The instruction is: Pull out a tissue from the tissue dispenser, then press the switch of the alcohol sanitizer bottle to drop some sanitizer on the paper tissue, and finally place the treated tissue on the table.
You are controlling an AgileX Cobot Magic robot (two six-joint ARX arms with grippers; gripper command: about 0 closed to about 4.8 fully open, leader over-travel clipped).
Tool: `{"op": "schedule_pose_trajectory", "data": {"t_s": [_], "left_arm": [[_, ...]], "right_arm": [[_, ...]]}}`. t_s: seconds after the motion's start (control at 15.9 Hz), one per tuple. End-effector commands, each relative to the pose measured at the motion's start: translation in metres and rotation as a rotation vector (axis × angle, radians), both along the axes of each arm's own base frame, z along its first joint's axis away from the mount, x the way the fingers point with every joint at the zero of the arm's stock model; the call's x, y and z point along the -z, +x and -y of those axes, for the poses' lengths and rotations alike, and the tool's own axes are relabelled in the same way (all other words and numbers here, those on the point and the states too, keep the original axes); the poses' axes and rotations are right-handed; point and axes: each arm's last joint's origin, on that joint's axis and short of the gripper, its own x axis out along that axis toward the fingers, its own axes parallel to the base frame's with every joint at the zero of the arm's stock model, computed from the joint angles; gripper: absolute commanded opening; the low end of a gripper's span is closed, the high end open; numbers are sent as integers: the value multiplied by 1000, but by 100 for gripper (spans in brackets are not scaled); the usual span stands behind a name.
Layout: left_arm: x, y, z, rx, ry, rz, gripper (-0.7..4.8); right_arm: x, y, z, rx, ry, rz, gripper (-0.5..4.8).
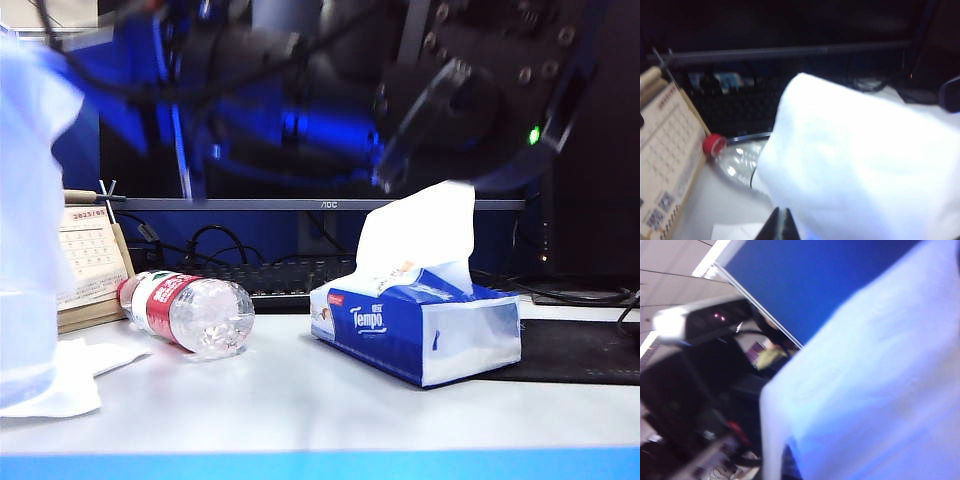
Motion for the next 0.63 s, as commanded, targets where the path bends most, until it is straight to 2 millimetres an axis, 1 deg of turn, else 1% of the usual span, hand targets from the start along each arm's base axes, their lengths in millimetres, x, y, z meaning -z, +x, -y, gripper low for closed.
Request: {"op": "schedule_pose_trajectory", "data": {"t_s": [0.06,0.25,0.38,0.63], "left_arm": [[-2,0,0,5,-3,11,-5],[-2,0,0,5,-3,11,-5],[-2,0,0,5,-3,11,-5],[-2,0,0,5,-3,11,-5]], "right_arm": [[6,6,1,23,-2,31,-6],[8,18,10,62,-13,26,-6],[9,22,13,71,-19,20,-6],[12,15,7,35,-43,-2,-6]]}}
